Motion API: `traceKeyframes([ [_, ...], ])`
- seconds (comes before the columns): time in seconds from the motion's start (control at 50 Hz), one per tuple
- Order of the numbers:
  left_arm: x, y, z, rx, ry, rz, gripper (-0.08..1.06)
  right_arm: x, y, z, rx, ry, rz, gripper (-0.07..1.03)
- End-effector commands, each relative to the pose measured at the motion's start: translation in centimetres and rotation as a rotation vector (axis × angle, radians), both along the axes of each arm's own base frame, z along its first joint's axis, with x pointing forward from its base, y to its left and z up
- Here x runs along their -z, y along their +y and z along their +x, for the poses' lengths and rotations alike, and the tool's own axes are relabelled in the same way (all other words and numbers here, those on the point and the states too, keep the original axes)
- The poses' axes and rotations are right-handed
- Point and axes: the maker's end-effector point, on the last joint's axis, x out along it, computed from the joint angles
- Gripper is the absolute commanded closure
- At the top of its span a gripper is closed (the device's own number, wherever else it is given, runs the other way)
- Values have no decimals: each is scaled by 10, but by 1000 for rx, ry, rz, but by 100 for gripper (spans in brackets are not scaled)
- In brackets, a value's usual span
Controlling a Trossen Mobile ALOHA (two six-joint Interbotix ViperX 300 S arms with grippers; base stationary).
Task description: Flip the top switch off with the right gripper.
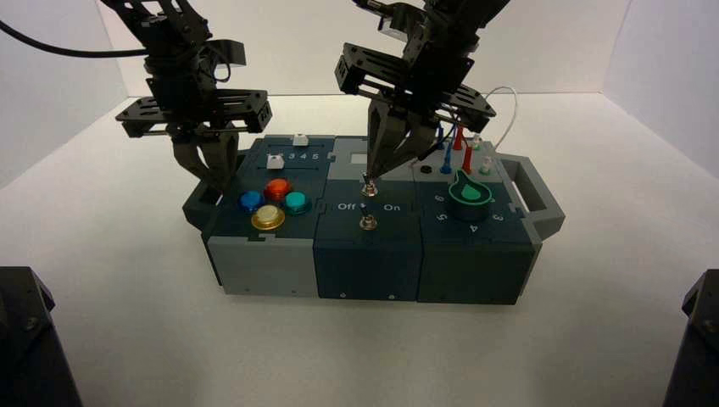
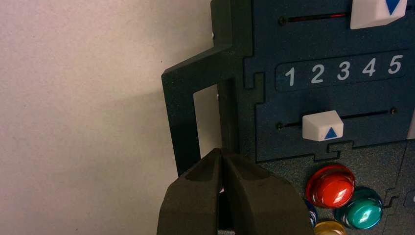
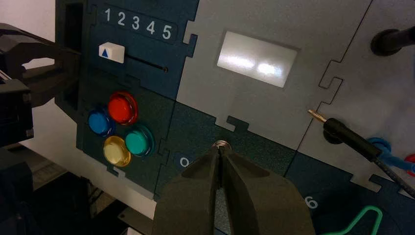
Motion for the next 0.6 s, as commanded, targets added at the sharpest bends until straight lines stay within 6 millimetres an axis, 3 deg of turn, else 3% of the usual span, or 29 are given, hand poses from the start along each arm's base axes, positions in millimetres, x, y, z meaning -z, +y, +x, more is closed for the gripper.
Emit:
traceKeyframes([
  [0.02,8,-1,-3,57,-6,11,101,-5,4,-10,-34,-13,6,99],
  [0.24,-5,-3,-1,50,-43,-10,101,0,-13,-25,-54,-8,-25,98],
  [0.6,-42,-6,5,15,-156,-71,101,-22,-23,-30,-148,-71,-34,99],
])
